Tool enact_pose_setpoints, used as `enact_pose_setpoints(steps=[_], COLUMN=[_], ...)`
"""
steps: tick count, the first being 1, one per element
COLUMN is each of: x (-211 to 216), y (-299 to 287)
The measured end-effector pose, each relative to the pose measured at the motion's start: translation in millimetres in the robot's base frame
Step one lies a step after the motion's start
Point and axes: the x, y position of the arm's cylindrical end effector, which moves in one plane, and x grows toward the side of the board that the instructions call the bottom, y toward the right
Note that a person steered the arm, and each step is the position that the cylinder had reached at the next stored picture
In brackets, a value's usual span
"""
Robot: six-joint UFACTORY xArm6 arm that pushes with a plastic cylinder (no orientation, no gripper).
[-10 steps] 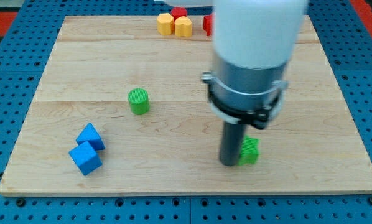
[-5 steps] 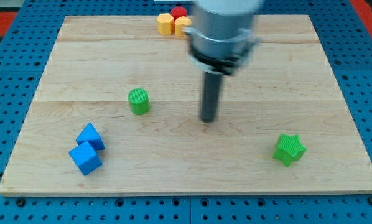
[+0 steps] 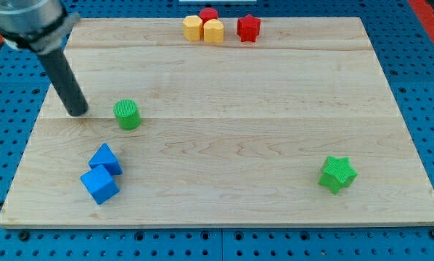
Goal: Separate green blocks from blue blocks
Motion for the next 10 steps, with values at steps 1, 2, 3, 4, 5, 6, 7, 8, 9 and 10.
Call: enact_pose_setpoints(steps=[1,2,3,4,5,6,7,8,9,10], x=[6.2,-12.1,-32.5,-24.4,-44.1,-52.4,-14.2,34.4,47.8,14.2], y=[72.2,87.9,90.1,123.2,126.1,142.4,182.7,221.1,260.6,264.3])
